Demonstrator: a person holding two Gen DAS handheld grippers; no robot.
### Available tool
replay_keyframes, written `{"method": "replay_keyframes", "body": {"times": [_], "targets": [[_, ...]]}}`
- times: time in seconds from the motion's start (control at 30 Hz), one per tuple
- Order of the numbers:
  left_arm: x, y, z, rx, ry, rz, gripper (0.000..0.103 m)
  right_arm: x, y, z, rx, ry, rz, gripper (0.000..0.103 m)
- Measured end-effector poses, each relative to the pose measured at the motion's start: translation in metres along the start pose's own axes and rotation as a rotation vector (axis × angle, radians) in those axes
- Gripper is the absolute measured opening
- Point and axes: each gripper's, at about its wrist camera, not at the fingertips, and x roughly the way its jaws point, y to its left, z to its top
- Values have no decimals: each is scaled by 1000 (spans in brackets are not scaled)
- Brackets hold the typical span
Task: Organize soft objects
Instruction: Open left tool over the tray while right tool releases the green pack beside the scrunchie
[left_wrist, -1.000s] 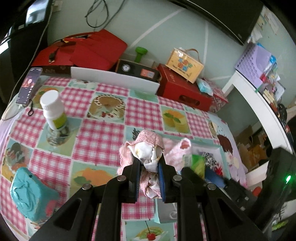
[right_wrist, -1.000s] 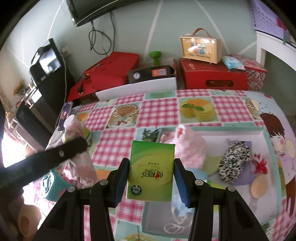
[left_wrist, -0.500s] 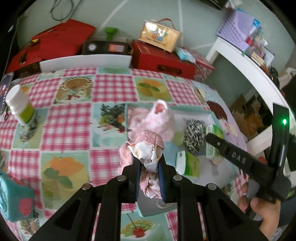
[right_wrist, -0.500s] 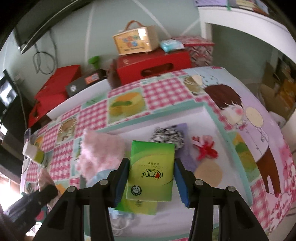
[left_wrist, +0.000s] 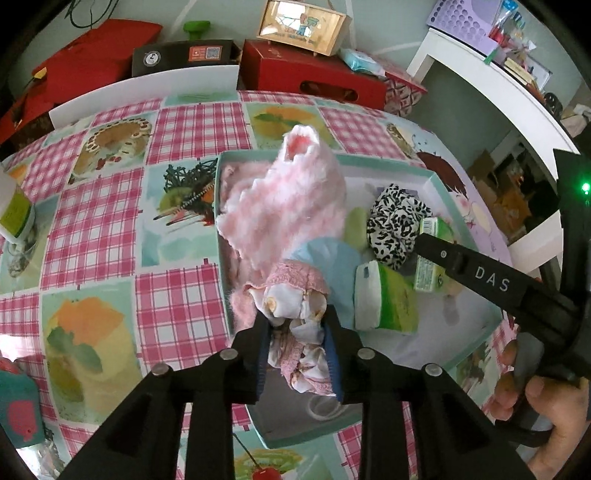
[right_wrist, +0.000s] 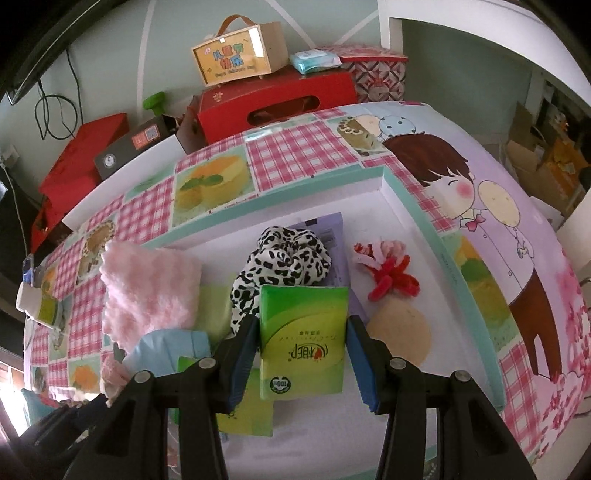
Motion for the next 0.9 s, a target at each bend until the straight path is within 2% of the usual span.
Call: {"method": "replay_keyframes", "body": {"times": [0.1,0.23,0.3,0.43,0.57,0.6,0.7,0.77,0.9], "targets": [[-3,-1,0,6,-7,5,43,-1,0,0,-2,0,-10,52],[-8,-1,1,7,-14,-6,54,-8,0,1,-10,-18,-25,62],[-13,-1,2,10,-26,-5,63,-10,1,1,-16,-23,-26,62],[-23,0,2,13,-61,2,74,-13,4,0,-30,-24,-35,63],[-32,14,-1,-36,-85,41,85,-18,13,-2,-60,-32,-45,76],[-36,20,-3,-56,-97,54,89,-20,17,-4,-71,-34,-42,77],[-47,35,-13,-101,-123,86,95,-24,26,-9,-108,-33,-18,77],[-53,47,-20,-129,-129,112,96,-26,32,-16,-129,-30,-20,88],[-66,69,-34,-196,-150,172,96,-28,37,-36,-170,-6,-36,90]]}}
